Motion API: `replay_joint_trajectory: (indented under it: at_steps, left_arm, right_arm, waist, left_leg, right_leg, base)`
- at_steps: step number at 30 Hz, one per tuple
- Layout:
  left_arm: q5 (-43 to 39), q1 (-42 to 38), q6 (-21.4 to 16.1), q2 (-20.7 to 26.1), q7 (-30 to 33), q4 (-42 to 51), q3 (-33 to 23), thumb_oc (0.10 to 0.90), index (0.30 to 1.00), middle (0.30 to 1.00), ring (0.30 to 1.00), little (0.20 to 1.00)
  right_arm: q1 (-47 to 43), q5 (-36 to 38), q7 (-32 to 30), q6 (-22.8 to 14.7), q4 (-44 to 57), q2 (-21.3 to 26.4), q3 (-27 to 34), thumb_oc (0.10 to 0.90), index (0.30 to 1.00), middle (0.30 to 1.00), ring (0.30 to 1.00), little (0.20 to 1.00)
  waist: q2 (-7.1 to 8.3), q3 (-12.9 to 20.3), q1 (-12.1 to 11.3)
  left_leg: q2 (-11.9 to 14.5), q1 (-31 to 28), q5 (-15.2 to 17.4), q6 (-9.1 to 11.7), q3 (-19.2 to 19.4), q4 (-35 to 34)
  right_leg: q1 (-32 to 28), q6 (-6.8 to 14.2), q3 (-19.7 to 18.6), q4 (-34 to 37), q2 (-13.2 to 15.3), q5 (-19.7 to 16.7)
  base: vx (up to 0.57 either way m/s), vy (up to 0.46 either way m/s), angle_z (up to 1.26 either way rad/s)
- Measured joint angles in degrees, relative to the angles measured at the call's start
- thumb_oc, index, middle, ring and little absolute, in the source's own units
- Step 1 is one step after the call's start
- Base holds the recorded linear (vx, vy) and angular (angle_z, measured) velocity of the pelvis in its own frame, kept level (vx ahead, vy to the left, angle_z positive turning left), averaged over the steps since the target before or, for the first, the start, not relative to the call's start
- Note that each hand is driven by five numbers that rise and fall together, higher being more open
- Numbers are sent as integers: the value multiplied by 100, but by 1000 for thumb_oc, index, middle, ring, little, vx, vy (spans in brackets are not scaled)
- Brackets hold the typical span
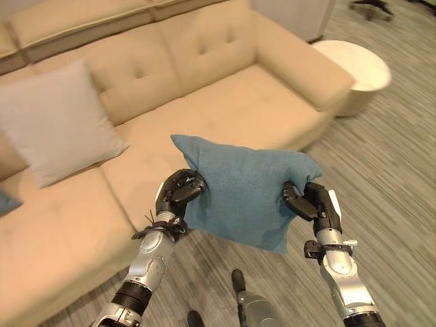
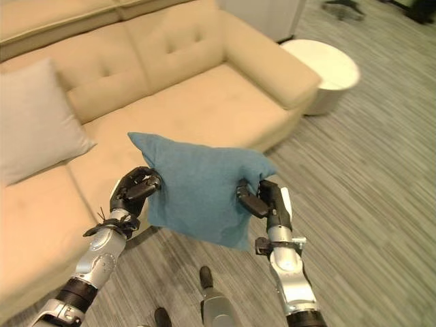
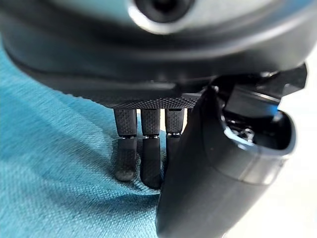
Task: Pick up all the scattered cushions and arrange them neatly on the sofa.
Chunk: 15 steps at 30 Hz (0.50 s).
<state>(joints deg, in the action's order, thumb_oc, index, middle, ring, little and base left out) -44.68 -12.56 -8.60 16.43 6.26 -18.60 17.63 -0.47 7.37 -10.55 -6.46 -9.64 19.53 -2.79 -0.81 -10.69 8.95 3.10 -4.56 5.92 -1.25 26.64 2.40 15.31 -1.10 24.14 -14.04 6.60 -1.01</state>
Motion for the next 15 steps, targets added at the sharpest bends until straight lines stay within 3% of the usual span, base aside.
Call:
replay_joint_trajectory:
  at_steps: [1,3,4,5,6,7,9,11,13,14,15]
  left_arm:
    - [5,112,0,16,-3,2,51,400,300,300,300,300]
    - [2,397,28,-22,-2,14,53,400,300,300,300,300]
    - [0,463,36,-3,-2,14,56,400,300,300,300,300]
    - [-7,531,39,35,-2,-11,33,400,300,300,300,300]
    - [-14,577,91,7,32,-55,15,400,300,300,300,300]
    - [-11,588,149,76,45,-65,11,400,300,300,300,300]
    - [-3,568,142,82,40,10,123,400,300,300,300,300]
    - [9,563,146,33,30,107,283,400,300,300,300,300]
    - [65,559,146,15,29,115,319,400,300,300,300,300]
    - [99,563,144,-19,30,116,367,400,300,300,300,300]
    - [98,580,146,-2,37,113,376,400,300,300,300,300]
  right_arm:
    - [65,-8,9,0,-12,8,-12,400,300,300,300,300]
    - [87,-54,46,4,-18,196,-133,400,300,300,300,300]
    - [110,-55,69,4,-11,196,-186,400,300,300,300,300]
    - [132,-53,105,10,-17,187,-279,400,300,300,300,300]
    - [156,-52,163,79,-32,219,-354,400,300,300,300,300]
    - [240,-48,163,131,-30,209,-392,400,300,300,300,300]
    - [386,38,153,208,-30,259,-291,400,300,300,300,300]
    - [455,94,143,206,-35,499,-211,400,300,300,300,300]
    - [499,141,131,200,-32,531,-216,400,300,300,300,300]
    - [524,199,118,199,-28,565,-217,400,300,300,300,300]
    - [539,203,112,200,-26,589,-222,400,300,300,300,300]
  waist:
    - [2,60,-79]
    - [-237,257,-278]
    - [-214,265,-403]
    - [-171,290,-534]
    - [-268,301,-503]
    - [-244,286,-499]
    - [-259,303,-432]
    - [-414,357,-177]
    - [-358,363,-150]
    - [-308,352,-197]
    - [-300,349,-197]
  left_leg:
    - [5,-39,3,-4,154,103]
    - [111,-100,148,18,786,135]
    - [143,-102,147,19,950,304]
    - [199,-82,163,33,986,505]
    - [387,-59,70,160,974,726]
    - [545,41,146,225,993,1043]
    - [842,165,215,480,999,936]
    - [1145,272,-497,587,816,832]
    - [1176,308,-518,554,283,1158]
    - [1165,435,-531,498,-262,1581]
    - [1065,501,-408,571,-626,1697]
  right_leg:
    - [-85,113,132,-179,223,145]
    - [-151,193,715,-687,775,548]
    - [-247,240,700,-536,944,565]
    - [-341,316,475,-203,918,334]
    - [-371,110,290,-63,671,212]
    - [-533,96,142,106,604,204]
    - [-651,58,-66,348,356,211]
    - [-651,21,-204,317,43,306]
    - [-649,7,-531,325,8,311]
    - [-622,-74,-801,342,-43,284]
    - [-632,-121,-1086,411,-41,285]
  base:
    - [-163,-203,-146]
    - [-131,-371,-132]
    - [-37,-416,-146]
    - [24,-173,-120]
    - [2,-350,-99]
    - [-20,-198,-72]
    - [-10,-316,-57]
    - [-36,-300,-64]
    - [-71,-207,-87]
    - [69,-135,-114]
    - [97,-83,-129]
